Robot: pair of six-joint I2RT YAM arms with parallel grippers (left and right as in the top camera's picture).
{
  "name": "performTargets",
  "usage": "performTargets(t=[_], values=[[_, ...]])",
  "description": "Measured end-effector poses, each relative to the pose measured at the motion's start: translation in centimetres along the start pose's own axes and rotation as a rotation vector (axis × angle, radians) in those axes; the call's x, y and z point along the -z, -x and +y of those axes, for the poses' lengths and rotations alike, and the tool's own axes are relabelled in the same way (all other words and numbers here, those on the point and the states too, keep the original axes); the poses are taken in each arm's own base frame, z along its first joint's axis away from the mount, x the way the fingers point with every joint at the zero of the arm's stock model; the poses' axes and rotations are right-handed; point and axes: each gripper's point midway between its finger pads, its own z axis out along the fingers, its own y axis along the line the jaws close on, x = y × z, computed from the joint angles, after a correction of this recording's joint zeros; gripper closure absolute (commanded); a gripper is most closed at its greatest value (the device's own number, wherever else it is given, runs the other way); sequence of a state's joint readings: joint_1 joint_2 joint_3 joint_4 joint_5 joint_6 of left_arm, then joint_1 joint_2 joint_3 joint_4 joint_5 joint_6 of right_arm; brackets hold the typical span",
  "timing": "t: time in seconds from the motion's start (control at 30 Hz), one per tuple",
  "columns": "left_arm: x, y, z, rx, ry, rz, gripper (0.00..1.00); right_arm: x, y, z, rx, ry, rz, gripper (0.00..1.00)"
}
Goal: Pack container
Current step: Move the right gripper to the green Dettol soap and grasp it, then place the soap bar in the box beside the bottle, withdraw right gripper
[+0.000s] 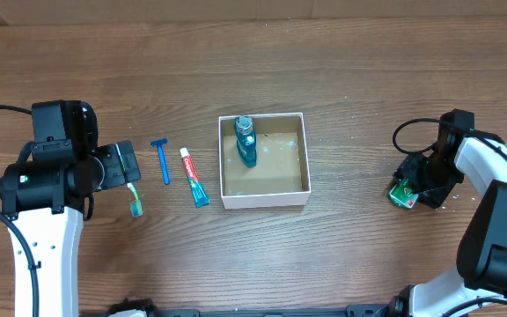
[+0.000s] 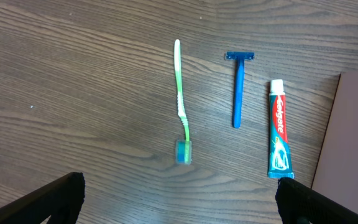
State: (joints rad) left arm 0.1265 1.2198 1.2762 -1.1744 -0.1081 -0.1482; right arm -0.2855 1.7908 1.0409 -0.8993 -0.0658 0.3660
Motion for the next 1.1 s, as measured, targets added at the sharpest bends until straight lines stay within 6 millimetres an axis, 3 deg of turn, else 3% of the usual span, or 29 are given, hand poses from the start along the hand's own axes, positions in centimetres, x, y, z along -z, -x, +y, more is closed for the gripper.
performTargets(t=[0.1,0.3,0.43,0.53,0.8,0.87,1.0,1.1], values=[[0.0,0.0,0.0,0.0,0.0,0.0,0.0,0.0,0.0,0.0,-0.002,0.002,-0.001,0.5],[0.0,0.0,0.0,0.0,0.0,0.0,0.0,0.0,0.0,0.0,0.001,0.001,0.001,0.58],[0.0,0.0,0.0,0.0,0.0,0.0,0.0,0.0,0.0,0.0,0.0,0.001,0.0,0.7],[0.0,0.0,0.0,0.0,0.0,0.0,0.0,0.0,0.0,0.1,0.0,0.004,0.001,0.85],[0.0,0.0,0.0,0.0,0.0,0.0,0.0,0.9,-0.9,0.5,0.006,0.007,0.049,0.89],[0.0,0.0,0.0,0.0,0.0,0.0,0.0,2.1,-0.5,1.5,0.026,0.018,0.034,0.89],[0.0,0.0,0.0,-0.001,0.0,0.0,0.0,8.0,0.3,5.7,0.138,0.077,-0.086,0.89],[0.0,0.0,0.0,0.0,0.0,0.0,0.0,14.7,-0.1,11.2,0.292,0.182,-0.245,0.89]])
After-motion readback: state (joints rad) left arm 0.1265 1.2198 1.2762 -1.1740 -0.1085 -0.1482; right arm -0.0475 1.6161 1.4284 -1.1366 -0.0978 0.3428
